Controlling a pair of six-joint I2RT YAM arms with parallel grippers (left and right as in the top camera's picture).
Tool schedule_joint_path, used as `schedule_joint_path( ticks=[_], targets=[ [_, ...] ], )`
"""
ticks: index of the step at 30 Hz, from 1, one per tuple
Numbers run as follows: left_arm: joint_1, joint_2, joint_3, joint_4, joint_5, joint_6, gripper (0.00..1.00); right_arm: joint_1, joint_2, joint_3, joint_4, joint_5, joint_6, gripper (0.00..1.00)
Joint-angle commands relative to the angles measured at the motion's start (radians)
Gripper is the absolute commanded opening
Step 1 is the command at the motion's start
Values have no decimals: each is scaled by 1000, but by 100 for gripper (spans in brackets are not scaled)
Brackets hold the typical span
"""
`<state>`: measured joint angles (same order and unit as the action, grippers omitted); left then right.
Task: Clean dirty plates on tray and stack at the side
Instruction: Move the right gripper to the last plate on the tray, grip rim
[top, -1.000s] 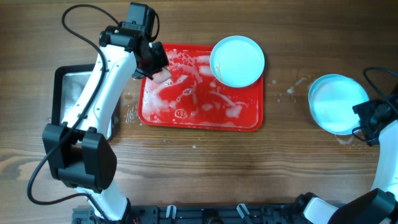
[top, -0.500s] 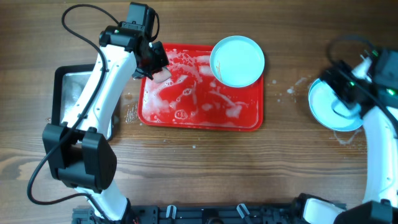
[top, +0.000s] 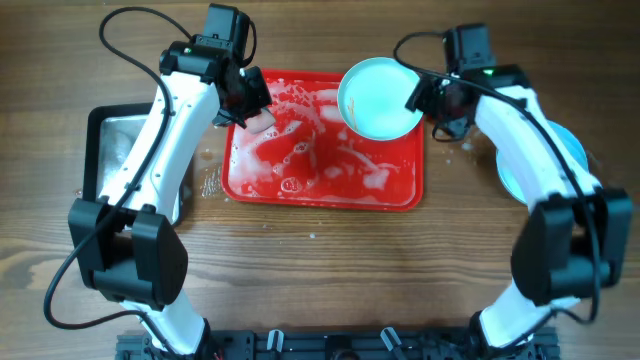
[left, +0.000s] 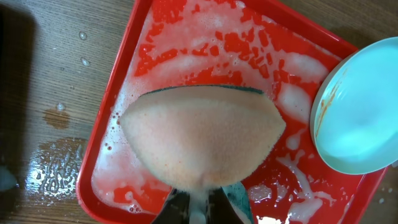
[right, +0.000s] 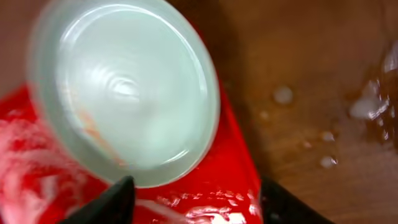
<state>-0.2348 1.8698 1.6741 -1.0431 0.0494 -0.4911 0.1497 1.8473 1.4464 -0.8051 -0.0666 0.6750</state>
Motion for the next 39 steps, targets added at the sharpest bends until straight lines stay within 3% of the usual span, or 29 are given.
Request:
schedule_joint_path(
  ticks=[1, 3, 12, 23, 30, 39],
  targets=[
    [-3, -4, 11, 0, -14, 16, 4, 0, 31, 14, -13, 33, 42, 57],
    [-3, -4, 11, -1, -14, 16, 4, 13, 55, 14, -6, 33, 39, 52],
    [-3, -4, 11, -12, -14, 16, 4, 70, 149, 14, 17, 34, 34, 50],
    [-3, -4, 11, -12, -18, 16, 4, 70, 242, 13, 91, 52, 32, 36],
    [-3, -4, 11, -12, -18, 16, 4, 76, 263, 13, 82, -16, -8, 5],
    [-3, -4, 11, -12, -18, 16, 4, 145, 263, 13, -47, -187, -59, 5]
  ],
)
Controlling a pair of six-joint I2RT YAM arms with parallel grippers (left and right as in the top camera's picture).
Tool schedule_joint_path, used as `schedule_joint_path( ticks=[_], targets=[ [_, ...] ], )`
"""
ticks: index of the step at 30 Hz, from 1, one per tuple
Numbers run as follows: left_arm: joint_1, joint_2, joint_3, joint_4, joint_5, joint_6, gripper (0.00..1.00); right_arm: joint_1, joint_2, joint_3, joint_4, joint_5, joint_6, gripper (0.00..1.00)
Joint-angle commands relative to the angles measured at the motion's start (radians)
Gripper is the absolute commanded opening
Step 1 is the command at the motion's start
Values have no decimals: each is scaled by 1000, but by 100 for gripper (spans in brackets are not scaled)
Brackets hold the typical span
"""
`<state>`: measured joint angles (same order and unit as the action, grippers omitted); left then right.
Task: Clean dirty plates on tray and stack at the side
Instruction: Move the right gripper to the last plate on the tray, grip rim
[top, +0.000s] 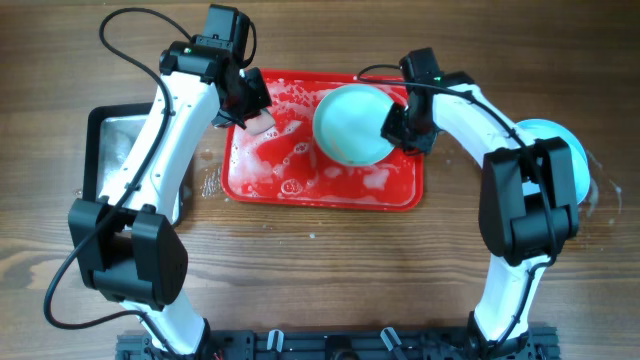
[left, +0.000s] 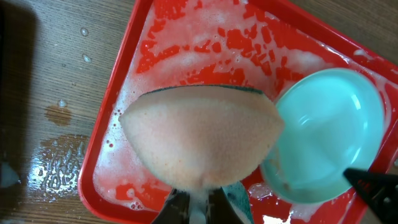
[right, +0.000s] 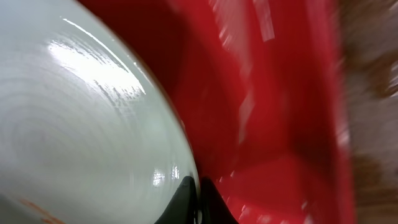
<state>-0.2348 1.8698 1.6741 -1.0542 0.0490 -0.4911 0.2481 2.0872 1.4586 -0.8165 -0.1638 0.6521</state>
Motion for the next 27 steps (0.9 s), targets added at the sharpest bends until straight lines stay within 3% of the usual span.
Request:
schedule_joint_path(
  ticks=[1, 3, 5, 13, 17, 20, 27],
  targets=[
    [-3, -4, 11, -1, -17, 16, 4, 56, 23, 1, -42, -109, -38, 5],
    [-3, -4, 11, -2, -17, 16, 4, 76, 21, 2, -46, -154, -49, 6],
    [-3, -4, 11, -2, -17, 16, 4, 91, 16, 2, -51, -180, -55, 19],
    [-3, -4, 11, -8, -17, 16, 4, 108, -70, 2, -42, -130, -126, 37],
    [-3, -4, 11, -8, -18, 16, 4, 103, -106, 2, 57, -78, -367, 64],
    [-3, -4, 11, -8, -17, 16, 4, 103, -98, 2, 135, 29, -527, 77],
    [-3, -4, 11, -10, -17, 16, 4, 103, -65, 2, 203, 109, -706, 69]
  ],
)
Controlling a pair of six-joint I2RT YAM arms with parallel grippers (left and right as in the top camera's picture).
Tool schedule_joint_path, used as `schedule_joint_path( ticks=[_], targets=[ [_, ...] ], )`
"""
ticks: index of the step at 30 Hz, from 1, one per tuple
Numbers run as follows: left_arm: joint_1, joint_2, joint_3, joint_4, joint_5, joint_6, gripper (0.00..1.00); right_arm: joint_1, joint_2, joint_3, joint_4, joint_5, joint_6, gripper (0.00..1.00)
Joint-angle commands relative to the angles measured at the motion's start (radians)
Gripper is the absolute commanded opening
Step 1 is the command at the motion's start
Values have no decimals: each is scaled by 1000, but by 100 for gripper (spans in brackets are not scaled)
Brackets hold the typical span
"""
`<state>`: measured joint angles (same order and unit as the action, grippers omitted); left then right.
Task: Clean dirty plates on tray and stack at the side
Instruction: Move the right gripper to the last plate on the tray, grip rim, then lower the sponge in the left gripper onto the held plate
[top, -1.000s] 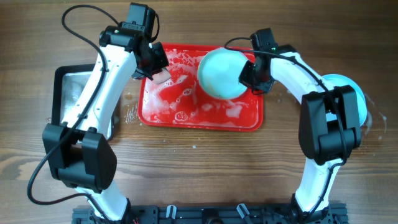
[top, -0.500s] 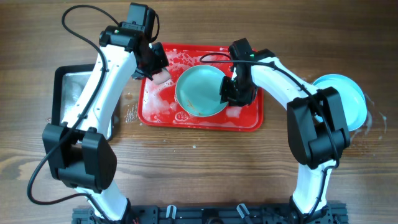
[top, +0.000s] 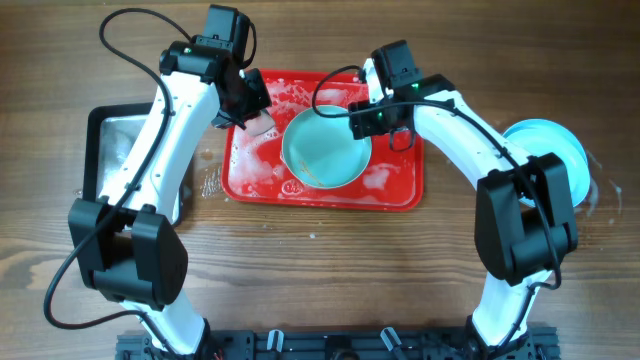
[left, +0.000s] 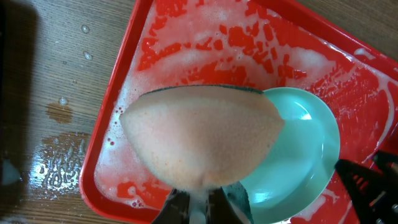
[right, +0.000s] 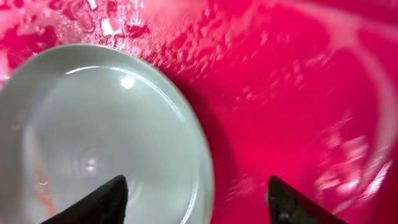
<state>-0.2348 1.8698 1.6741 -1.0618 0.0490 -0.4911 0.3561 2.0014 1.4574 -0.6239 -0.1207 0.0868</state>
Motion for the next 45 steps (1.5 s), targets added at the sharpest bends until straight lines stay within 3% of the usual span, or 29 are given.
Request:
schedule_joint_path(
  ticks=[1, 11, 14, 21, 25, 31, 35, 41, 45],
  targets=[
    [-3, -4, 11, -4, -17, 16, 4, -5, 26, 3, 12, 64, -141, 68],
    [-3, -4, 11, -4, -17, 16, 4, 0, 105, 3, 17, -46, -142, 60],
    [-3, -4, 11, -4, -17, 16, 4, 10, 129, 3, 19, -45, -135, 53],
    [-3, -4, 11, -4, -17, 16, 4, 20, 136, 3, 21, 10, -30, 6],
    [-3, -4, 11, -3, -18, 16, 4, 12, 124, 5, -56, 12, 138, 4],
    [-4, 12, 11, 26, -17, 16, 4, 10, 109, 5, -244, -15, 547, 4],
    [-4, 63, 9, 74, -21, 18, 4, 30, 109, 5, -214, -40, 596, 4],
    [-12, 177, 5, 150, -8, 128, 4, 61, 127, 5, -60, -37, 658, 4],
    [-39, 232, 5, 197, 25, 269, 4, 64, 161, 5, -22, -48, 675, 4]
  ],
)
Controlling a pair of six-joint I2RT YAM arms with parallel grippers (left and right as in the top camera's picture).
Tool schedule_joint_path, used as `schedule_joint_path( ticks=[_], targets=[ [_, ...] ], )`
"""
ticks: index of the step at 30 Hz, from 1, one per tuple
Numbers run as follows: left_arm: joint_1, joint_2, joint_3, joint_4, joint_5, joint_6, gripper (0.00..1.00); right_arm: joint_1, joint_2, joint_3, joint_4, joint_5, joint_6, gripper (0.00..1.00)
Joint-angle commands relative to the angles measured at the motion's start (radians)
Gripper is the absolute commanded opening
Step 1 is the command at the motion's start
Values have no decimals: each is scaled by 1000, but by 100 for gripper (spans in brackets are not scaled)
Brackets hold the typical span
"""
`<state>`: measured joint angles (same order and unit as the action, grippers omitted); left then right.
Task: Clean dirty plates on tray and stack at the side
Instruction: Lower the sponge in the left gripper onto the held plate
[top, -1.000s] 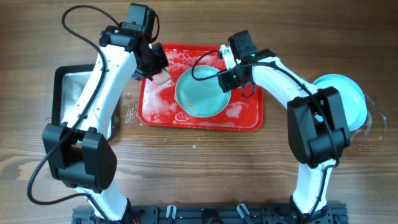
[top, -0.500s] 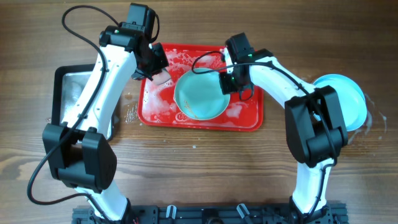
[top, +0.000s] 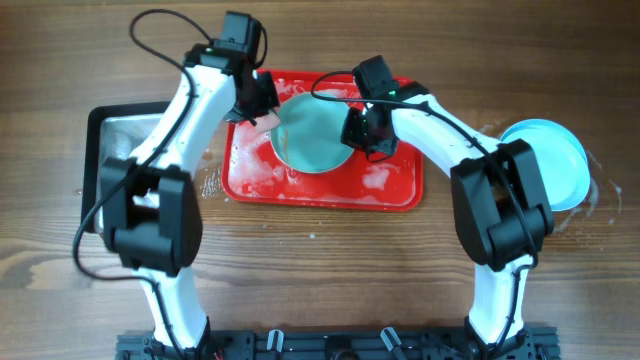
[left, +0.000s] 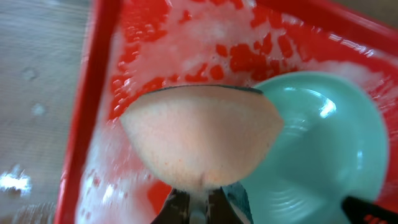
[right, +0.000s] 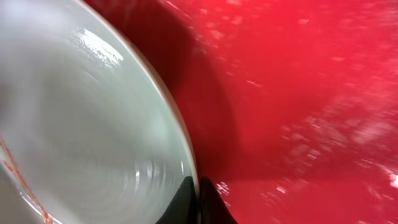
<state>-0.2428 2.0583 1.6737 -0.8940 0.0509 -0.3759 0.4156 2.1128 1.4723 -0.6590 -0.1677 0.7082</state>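
A soapy red tray (top: 325, 203) lies mid-table. Tilted over its far middle is a pale teal plate (top: 310, 135), with an orange streak of dirt near its rim. My right gripper (right: 198, 200) is shut on the plate's right rim, as the overhead view also shows (top: 358, 132). My left gripper (left: 199, 208) is shut on an orange sponge (left: 199, 134) with a green backing. The sponge (top: 264, 117) hangs at the plate's left edge (left: 323, 149), above the foamy tray floor (left: 124, 74).
A stack of teal plates (top: 548, 160) sits on the wood at the right. A black metal basin (top: 112, 140) stands left of the tray. Water drops lie on the table between basin and tray (top: 212, 183).
My right gripper was open over the plate lying in the tray; now it is shut on the plate's rim and the plate is tilted. The sponge has moved right, up to the plate.
The plate was first at the tray's far right corner by my right gripper. Then the gripper was shut on its rim over the tray's middle. Then the plate lay in the tray, gripper open. Now it is gripped again, with the sponge beside it.
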Motion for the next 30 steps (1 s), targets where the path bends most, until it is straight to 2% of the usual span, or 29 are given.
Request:
schedule_joint_path(
  ticks=[1, 6, 9, 14, 18, 20, 25, 30],
  targets=[
    [-40, 53, 5, 42, 23, 186, 4, 4, 55, -10, 15, -11, 53, 4],
    [-90, 108, -4, 109, 22, 295, 4, 4, 58, -10, 20, -13, 51, 4],
    [-108, 147, -8, 112, -8, 294, 4, 4, 58, -10, 21, -14, 51, 4],
    [-114, 201, -8, 36, -104, 280, 4, 4, 58, -10, 20, -14, 50, 4],
    [-108, 208, -8, -56, -298, 192, 4, 4, 58, -10, 22, -14, 50, 4],
    [-106, 208, -8, -97, -340, 177, 4, 4, 58, -10, 23, -14, 50, 4],
    [-109, 208, -8, -169, -308, 155, 4, 4, 58, -10, 23, -14, 50, 4],
    [-108, 208, -8, -55, -154, 167, 4, 4, 58, -10, 23, -14, 50, 4]
  ],
)
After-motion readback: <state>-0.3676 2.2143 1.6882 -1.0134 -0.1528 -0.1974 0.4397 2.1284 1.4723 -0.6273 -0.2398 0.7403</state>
